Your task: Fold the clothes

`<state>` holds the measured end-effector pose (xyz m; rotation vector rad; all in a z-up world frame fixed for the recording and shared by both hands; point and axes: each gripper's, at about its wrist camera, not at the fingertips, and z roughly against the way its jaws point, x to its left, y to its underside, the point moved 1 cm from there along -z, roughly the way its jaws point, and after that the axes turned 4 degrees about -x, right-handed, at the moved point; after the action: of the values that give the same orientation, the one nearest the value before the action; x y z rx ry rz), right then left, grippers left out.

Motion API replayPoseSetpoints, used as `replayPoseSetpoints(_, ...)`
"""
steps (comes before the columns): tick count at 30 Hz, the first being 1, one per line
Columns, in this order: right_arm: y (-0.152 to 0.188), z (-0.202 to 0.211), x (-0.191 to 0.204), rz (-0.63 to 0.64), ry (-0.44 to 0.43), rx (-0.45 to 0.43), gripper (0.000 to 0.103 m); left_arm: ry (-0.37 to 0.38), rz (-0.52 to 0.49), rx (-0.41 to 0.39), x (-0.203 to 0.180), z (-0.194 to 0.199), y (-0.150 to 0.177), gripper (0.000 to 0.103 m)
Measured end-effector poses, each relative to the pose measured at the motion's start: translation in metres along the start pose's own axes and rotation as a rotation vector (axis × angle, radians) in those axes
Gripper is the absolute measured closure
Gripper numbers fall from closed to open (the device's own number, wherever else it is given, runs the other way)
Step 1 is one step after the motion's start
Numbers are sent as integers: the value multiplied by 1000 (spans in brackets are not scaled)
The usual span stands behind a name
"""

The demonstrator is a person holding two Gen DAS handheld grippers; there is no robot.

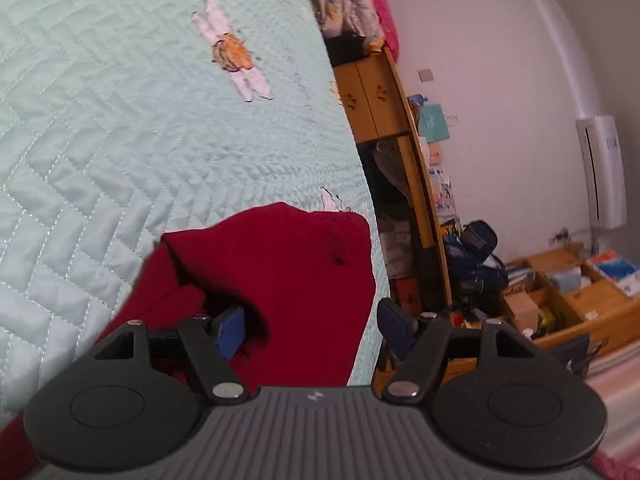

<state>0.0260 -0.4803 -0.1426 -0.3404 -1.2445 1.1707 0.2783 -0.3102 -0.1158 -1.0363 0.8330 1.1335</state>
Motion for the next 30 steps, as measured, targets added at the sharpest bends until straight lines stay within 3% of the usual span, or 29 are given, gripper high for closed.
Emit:
replayPoseSetpoints(3, -2, -2, -2, -7, -5, 0, 58, -29, 50, -33, 9, -3, -7, 32)
replayPoseSetpoints(11, 1, 1, -1, -25, -19, -3, 58, 10, 224, -146, 30, 11, -16, 32)
replayPoseSetpoints(17, 1, 2, 0, -30, -23, -4, 58, 39, 219, -47, 26, -8, -22, 32)
replayPoseSetpoints(18, 1, 2, 0, -30, -23, -4, 58, 38, 217, -76, 28, -4, -31, 37)
replayPoseSetpoints(21, 3, 2, 2, -24, -18, -3, 58, 32, 221, -192, 36, 15, -62, 65)
replayPoseSetpoints(23, 4, 2, 2, -24, -18, -3, 58, 0, 234, -200, 45, 17, -76, 66)
replayPoseSetpoints(26, 5, 2, 3, -28, -19, -1, 58, -101, 136, -146, 40, 4, -73, 72)
replayPoseSetpoints(30, 4, 2, 3, -32, -20, -2, 58, -27, 223, -152, 54, 6, -68, 67)
